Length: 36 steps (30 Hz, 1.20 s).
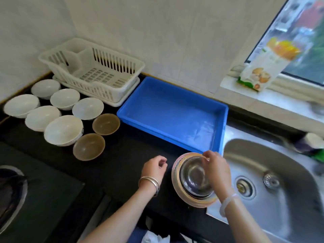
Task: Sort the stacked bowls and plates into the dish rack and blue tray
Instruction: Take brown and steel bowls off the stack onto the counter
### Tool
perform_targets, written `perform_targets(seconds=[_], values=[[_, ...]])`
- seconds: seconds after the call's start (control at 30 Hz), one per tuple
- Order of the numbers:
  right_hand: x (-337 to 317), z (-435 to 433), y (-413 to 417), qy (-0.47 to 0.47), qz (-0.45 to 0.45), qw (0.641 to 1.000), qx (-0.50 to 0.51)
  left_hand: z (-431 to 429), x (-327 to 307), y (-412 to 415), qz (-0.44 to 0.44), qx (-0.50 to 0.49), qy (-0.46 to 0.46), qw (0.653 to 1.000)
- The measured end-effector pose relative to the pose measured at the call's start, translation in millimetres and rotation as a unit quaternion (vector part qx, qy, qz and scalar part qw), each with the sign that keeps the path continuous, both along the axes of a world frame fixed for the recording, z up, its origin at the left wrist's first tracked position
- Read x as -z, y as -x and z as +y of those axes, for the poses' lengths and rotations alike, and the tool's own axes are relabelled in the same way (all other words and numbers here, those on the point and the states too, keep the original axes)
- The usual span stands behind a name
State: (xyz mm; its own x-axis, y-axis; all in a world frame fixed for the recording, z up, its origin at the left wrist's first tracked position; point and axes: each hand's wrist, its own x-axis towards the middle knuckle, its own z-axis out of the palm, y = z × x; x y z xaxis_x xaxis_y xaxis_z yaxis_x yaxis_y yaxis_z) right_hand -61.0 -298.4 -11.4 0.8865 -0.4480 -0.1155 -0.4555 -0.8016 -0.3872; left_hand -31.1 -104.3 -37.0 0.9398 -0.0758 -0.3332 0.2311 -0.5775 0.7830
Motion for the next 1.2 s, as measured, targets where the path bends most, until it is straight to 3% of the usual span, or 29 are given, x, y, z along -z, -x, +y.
perform_targets(seconds=[0.3,0.7,1.2], values=[[8.0,-21.1,37.2,-0.003,-0.024,0.999,0.040,-45.5,-1.2,16.7,-0.026,0.100,-0.043,0.994],[4.7,-44.4,47.7,-0.115,-0.063,0.986,0.099,-53.4,1.9,12.2,-0.046,0.105,-0.085,0.990],[-12.9,-53.0,59.4,-0.154,-0.107,0.972,0.140,-62.1,8.2,7.2,-0.094,0.109,-0.104,0.984]])
